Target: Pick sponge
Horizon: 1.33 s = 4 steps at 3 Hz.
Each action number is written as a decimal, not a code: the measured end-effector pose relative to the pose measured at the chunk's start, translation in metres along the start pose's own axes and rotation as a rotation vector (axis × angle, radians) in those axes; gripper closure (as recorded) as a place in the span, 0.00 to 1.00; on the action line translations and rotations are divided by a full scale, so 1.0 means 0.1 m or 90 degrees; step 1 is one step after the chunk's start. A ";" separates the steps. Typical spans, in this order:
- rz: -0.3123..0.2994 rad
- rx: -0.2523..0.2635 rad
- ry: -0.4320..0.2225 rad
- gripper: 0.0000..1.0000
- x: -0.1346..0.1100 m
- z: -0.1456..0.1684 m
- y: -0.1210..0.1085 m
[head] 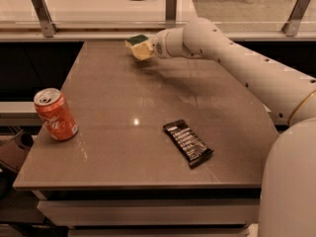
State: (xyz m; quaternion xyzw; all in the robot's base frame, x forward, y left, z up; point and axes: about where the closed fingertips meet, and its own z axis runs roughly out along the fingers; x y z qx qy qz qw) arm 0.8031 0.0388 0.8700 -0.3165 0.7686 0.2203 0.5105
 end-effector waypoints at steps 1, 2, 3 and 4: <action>-0.013 -0.015 -0.004 1.00 -0.17 -0.26 -0.11; -0.023 -0.060 -0.016 1.00 -0.34 -0.57 -0.22; -0.043 -0.091 -0.015 1.00 -0.50 -0.87 -0.24; -0.059 -0.098 -0.014 1.00 -0.63 -1.13 -0.23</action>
Offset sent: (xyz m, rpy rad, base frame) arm -0.0293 -0.0816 0.0968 0.0378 -0.0199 0.2274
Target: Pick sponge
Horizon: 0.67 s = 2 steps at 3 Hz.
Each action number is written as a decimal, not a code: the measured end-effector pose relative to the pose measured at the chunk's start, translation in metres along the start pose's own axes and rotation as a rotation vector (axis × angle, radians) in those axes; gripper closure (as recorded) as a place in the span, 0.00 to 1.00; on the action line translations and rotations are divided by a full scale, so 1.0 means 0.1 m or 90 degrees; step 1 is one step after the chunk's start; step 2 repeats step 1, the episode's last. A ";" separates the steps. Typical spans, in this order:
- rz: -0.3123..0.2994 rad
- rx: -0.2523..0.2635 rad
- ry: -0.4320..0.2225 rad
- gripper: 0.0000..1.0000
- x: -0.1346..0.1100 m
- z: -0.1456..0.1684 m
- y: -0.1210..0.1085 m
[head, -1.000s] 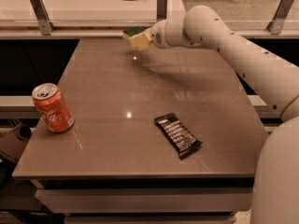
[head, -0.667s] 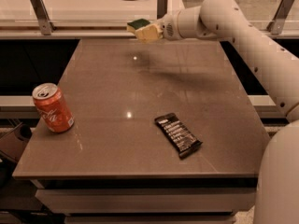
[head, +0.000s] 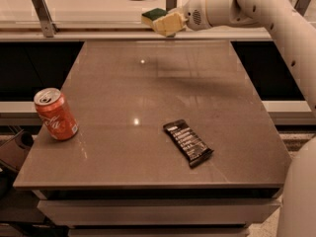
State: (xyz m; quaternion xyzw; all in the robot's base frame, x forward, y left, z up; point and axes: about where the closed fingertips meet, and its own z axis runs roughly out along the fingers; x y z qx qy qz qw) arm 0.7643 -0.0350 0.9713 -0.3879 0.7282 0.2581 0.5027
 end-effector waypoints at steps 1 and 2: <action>-0.015 -0.001 0.002 1.00 -0.10 -0.22 0.08; -0.015 -0.001 0.002 1.00 -0.10 -0.22 0.08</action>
Offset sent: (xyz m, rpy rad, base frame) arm 0.0000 0.0000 0.0000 0.0000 0.0000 0.0000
